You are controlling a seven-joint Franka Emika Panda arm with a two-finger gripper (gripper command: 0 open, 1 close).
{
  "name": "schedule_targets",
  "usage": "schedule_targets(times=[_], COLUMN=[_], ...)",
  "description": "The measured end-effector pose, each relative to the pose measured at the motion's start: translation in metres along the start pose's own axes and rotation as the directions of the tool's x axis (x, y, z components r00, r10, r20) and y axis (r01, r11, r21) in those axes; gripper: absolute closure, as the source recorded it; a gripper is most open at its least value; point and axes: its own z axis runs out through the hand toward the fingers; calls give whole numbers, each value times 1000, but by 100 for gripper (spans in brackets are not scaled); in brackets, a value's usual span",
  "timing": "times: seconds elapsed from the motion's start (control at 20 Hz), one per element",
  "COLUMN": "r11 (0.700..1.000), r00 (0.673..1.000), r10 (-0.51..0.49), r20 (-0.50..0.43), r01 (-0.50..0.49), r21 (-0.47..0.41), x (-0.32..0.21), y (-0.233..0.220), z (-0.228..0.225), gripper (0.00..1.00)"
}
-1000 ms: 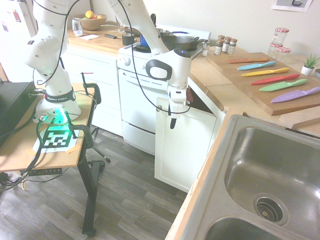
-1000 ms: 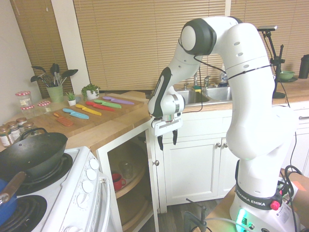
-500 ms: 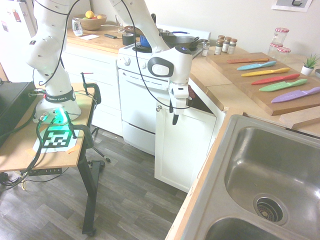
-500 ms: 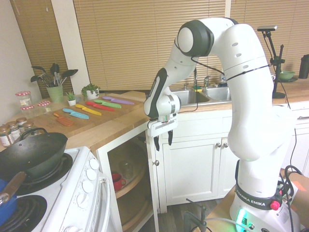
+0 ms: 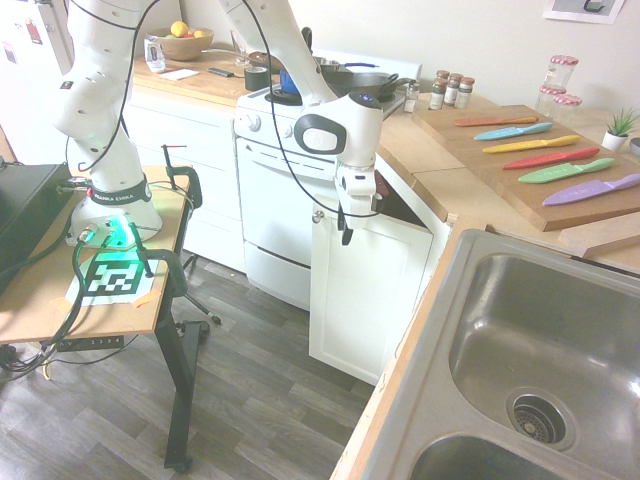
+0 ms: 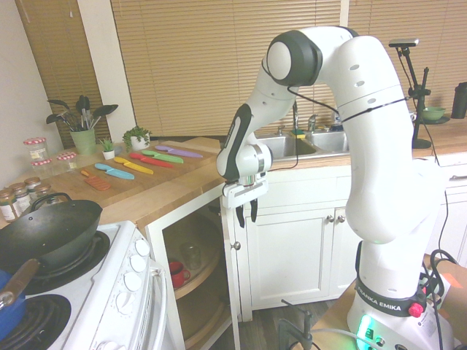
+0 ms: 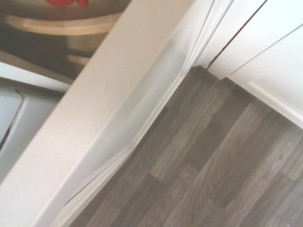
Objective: Close the cabinet
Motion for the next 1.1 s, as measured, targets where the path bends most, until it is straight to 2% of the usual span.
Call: schedule_targets(times=[0.35, 0.65, 0.85, 1.1], r11=[1000, 998, 990, 968], r00=[1000, 998, 993, 976], r10=[-7, -55, -118, -215], r20=[-3, -19, -22, 24], r01=[7, 55, 116, 216], r21=[-2, -31, -78, -124], x=[-2, -12, -32, -64], y=[-1, -16, -41, -91], z=[1, 1, 4, 22], gripper=[100, 100, 100, 100])
